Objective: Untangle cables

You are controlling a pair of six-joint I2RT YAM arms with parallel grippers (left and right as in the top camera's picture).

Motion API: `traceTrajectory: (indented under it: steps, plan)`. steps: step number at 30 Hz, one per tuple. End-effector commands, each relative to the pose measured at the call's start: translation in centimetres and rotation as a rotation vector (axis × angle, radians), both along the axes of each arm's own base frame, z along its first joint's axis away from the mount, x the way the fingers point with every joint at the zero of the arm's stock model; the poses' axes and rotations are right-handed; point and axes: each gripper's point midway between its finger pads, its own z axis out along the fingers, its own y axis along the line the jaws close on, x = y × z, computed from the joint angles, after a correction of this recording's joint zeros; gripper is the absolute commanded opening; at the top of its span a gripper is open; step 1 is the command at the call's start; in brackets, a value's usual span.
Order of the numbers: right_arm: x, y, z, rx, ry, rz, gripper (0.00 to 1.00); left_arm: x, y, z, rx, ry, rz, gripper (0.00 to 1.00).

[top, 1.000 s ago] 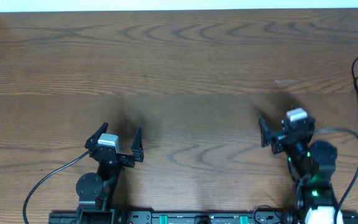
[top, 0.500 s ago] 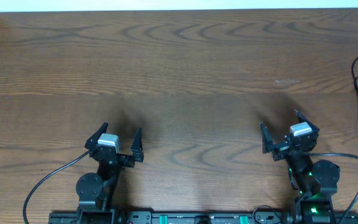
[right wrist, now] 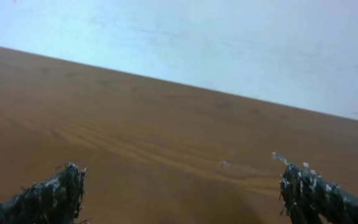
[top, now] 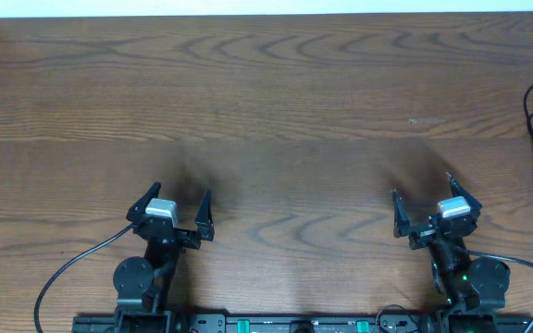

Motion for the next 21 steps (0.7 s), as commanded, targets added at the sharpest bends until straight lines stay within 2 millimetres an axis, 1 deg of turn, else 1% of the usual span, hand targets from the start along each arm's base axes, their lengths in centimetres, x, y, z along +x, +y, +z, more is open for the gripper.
traceTrajectory:
  steps: [1,3,6,8,17,21]
  plan:
    - [0.1,-1.2,0.0,0.041,0.004,-0.078,0.99,-0.1,0.0,-1.5,0.001,0.046,0.001,0.97]
    - [0.2,-1.7,0.0,0.057,0.008,-0.111,0.99,-0.1,0.0,-1.5,0.001,0.046,0.001,0.98]
    - [0.3,-3.0,-0.3,0.138,0.028,-0.197,0.99,-0.1,0.0,-1.5,0.001,0.046,0.001,0.97]
    - [0.3,-3.3,-0.3,0.153,0.027,-0.225,0.99,-0.1,0.0,-1.5,0.001,0.046,0.001,0.97]
    - [0.2,-2.3,-0.3,0.151,0.03,-0.184,0.99,-0.1,0.0,-1.5,0.001,0.046,0.001,0.97]
    - [0.2,-2.1,-0.3,0.151,0.03,-0.177,0.99,-0.1,0.0,-1.5,0.001,0.045,0.001,0.97]
